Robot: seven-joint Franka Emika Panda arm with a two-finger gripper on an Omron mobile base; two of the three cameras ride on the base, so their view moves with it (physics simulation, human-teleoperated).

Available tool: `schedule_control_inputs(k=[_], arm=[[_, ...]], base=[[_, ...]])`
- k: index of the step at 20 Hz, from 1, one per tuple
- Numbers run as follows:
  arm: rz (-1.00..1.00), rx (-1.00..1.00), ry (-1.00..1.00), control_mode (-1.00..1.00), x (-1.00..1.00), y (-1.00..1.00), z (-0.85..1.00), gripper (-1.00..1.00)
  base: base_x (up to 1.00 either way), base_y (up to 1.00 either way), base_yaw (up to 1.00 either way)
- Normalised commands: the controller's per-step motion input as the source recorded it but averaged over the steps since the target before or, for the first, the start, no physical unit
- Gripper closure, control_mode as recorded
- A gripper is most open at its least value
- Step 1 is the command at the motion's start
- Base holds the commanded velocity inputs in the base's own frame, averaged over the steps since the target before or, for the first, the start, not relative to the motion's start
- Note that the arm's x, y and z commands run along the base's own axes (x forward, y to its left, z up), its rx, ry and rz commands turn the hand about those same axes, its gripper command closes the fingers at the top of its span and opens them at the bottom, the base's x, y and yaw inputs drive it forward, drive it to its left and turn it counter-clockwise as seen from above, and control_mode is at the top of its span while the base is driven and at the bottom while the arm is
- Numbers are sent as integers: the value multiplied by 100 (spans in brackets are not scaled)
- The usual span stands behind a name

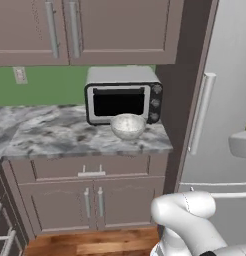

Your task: Pick the lemon wedge from the cabinet and place it in the bowl. Then pick the bowl and place it in the sink. Then turn on the sink facuet.

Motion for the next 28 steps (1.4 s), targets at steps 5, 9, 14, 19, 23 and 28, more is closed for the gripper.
schedule_control_inputs(k=[5,9,14,19,23,28], arm=[[0,0,0,100,0,0,0,100],[0,0,0,100,0,0,0,100],[0,0,0,100,0,0,0,100],[0,0,0,100,0,0,0,100],[0,0,0,100,0,0,0,100],[0,0,0,100,0,0,0,100]], base=[[29,55,-24],[47,52,-22],[63,16,-19],[34,-1,-3],[24,3,0],[22,17,0]])
